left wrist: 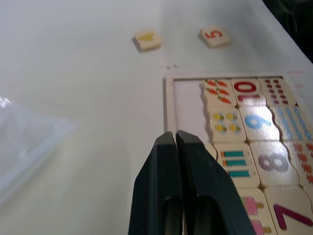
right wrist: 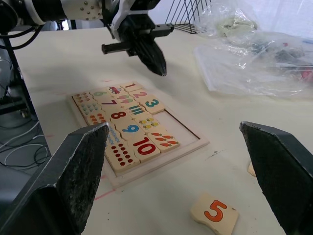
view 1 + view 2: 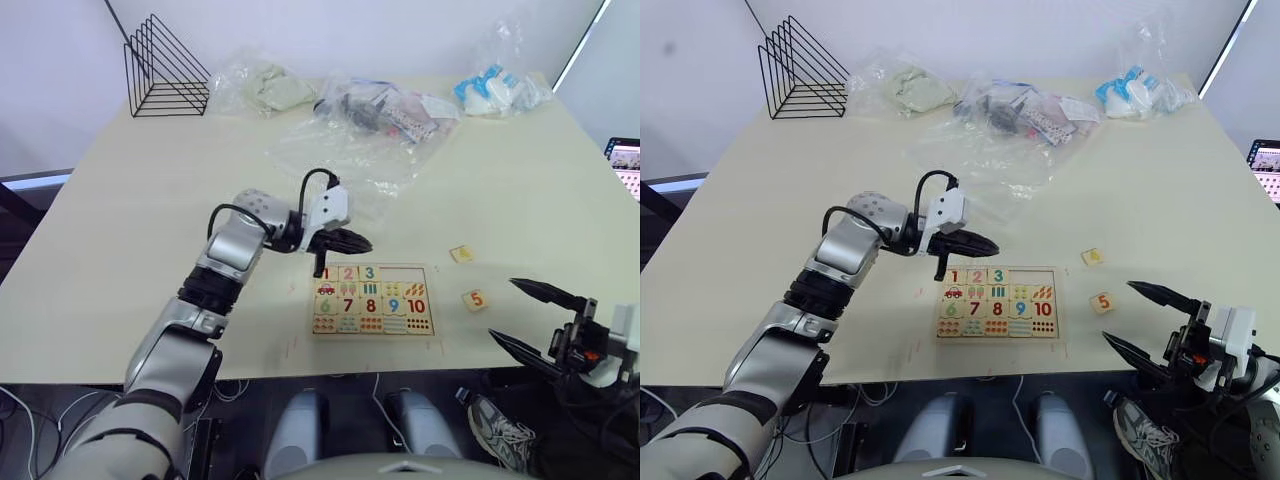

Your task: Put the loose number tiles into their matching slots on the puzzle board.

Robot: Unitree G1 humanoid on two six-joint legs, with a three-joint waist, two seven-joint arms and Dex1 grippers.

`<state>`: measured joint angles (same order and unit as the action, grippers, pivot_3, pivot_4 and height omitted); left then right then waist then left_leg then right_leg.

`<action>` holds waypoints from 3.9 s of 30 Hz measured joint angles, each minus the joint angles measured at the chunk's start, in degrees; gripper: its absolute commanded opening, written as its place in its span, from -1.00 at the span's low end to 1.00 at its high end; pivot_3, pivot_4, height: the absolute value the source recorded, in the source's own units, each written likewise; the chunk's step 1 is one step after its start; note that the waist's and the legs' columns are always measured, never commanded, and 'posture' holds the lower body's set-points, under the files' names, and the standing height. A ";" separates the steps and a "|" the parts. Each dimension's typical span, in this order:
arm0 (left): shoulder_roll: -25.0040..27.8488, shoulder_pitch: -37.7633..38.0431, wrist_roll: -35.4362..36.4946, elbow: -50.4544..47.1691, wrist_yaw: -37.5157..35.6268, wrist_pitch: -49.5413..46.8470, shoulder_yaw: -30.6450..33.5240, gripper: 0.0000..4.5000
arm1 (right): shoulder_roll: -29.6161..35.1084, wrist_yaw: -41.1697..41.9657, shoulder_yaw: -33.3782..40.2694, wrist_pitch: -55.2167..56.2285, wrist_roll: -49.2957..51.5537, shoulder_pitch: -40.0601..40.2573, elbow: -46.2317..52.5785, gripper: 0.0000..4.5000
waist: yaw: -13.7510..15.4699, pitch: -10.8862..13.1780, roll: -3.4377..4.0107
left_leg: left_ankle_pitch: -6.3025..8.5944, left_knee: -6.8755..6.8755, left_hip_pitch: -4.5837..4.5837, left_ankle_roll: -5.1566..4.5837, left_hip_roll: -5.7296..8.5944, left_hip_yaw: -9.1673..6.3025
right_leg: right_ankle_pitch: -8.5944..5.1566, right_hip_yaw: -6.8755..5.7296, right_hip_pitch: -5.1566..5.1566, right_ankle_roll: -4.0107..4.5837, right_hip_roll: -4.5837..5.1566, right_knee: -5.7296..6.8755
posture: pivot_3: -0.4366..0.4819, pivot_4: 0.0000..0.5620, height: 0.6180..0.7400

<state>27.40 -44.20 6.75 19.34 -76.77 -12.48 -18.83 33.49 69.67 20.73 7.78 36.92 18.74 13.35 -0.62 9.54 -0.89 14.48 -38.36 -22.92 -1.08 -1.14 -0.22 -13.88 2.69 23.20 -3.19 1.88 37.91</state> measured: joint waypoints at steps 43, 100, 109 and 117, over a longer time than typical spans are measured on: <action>1.84 4.97 -2.53 -0.10 -2.43 4.52 -1.94 -0.97 | 0.00 -0.35 0.01 0.02 0.02 1.42 0.59 1.00 | 0.04 0.00 0.00 | 0.00 0.00 0.00 0.00 0.00 0.00 | 0.00 -0.01 0.00 0.00 0.01 0.00 | -0.05 -0.47 1.00; 7.00 26.37 13.25 -16.67 12.72 -5.78 21.61 -0.61 | 0.85 -7.80 2.21 -1.41 -4.14 0.32 -6.32 1.00 | 0.08 -0.01 0.02 | 0.00 0.01 0.05 0.00 -0.07 -0.15 | 0.00 0.01 0.00 0.00 0.07 0.01 | -0.05 -0.47 1.00; 9.52 40.61 14.06 -18.77 16.59 -1.60 30.34 0.97 | 3.42 -2.93 2.99 -4.49 -1.62 -2.36 -12.66 1.00 | -0.09 -0.01 0.01 | 0.00 0.06 0.11 0.00 -0.16 -0.14 | 0.00 0.10 0.00 0.01 0.10 -0.01 | -0.05 -0.47 1.00; 8.64 51.05 17.93 -24.66 19.31 0.20 37.56 0.97 | 3.79 -2.67 3.75 -5.06 -1.70 -3.76 -14.69 1.00 | 0.00 -0.01 0.03 | 0.01 0.08 0.12 0.00 -0.20 -0.11 | 0.00 0.11 0.00 0.00 0.21 -0.03 | -0.05 -0.47 1.00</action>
<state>36.04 6.85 24.68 -5.32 -57.47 -12.28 18.73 37.28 67.00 24.48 2.72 35.22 14.98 -1.34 -0.62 9.52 -0.86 14.49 -38.28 -22.79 -1.09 -1.34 -0.33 -13.88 2.80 23.20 -3.19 2.10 37.88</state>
